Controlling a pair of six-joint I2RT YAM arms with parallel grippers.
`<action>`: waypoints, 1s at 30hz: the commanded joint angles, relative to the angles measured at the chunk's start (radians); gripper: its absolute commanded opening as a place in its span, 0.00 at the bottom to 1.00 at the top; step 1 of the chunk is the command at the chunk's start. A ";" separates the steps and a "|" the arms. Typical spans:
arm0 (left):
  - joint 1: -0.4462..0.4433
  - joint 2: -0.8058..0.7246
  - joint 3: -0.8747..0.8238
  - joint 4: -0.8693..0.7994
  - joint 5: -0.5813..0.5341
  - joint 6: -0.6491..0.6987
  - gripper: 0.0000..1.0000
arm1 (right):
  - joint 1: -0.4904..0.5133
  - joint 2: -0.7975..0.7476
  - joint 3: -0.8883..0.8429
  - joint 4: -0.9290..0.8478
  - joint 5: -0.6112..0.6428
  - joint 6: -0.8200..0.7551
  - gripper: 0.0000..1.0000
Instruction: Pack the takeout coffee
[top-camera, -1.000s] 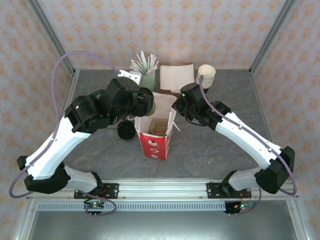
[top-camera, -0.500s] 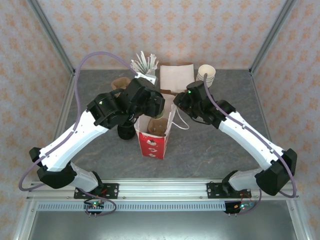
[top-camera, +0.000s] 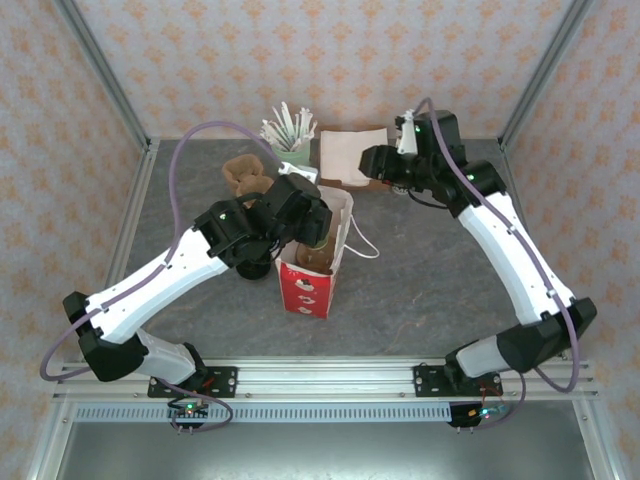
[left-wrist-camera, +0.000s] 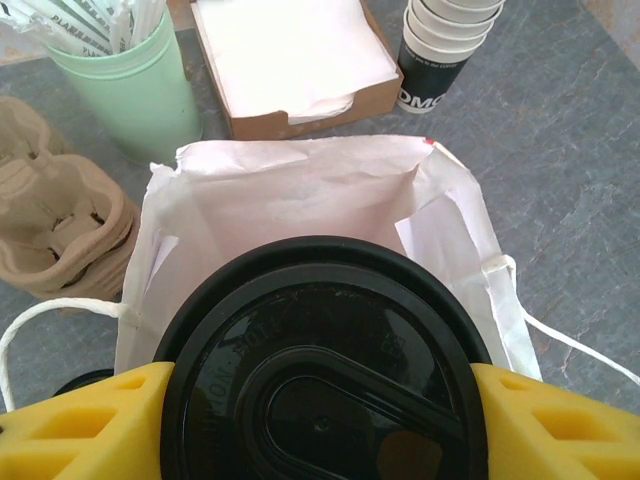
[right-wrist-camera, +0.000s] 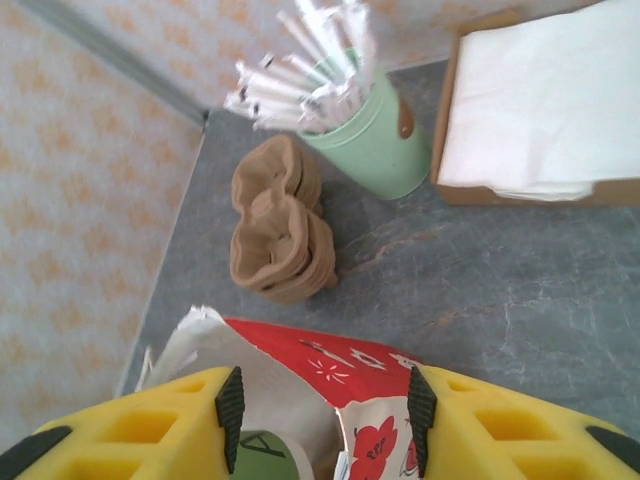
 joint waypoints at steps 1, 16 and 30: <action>-0.009 -0.042 -0.007 0.034 -0.042 0.010 0.65 | -0.003 0.080 0.042 -0.079 -0.227 -0.204 0.44; -0.003 -0.109 -0.138 0.061 -0.058 -0.030 0.65 | 0.010 0.261 0.197 -0.126 -0.317 -0.582 0.46; 0.006 -0.090 -0.173 0.091 -0.022 -0.062 0.64 | 0.057 0.406 0.291 -0.238 -0.347 -0.733 0.47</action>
